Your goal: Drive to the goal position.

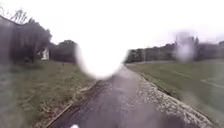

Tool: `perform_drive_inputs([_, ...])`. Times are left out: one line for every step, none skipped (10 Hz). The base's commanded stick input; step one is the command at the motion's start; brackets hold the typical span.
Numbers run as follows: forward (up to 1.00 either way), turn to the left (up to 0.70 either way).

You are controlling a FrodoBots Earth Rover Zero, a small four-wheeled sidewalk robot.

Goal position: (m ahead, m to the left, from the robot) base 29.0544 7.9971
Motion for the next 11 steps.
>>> perform_drive_inputs([0.70,-0.01])
perform_drive_inputs([0.70,-0.04])
perform_drive_inputs([0.70,-0.07])
perform_drive_inputs([0.70,-0.35])
perform_drive_inputs([0.70,-0.35])
perform_drive_inputs([0.70,-0.26])
perform_drive_inputs([0.70,-0.10])
perform_drive_inputs([0.70,0.00])
perform_drive_inputs([0.70,0.00])
perform_drive_inputs([0.70,0.00])
perform_drive_inputs([0.70,0.00])
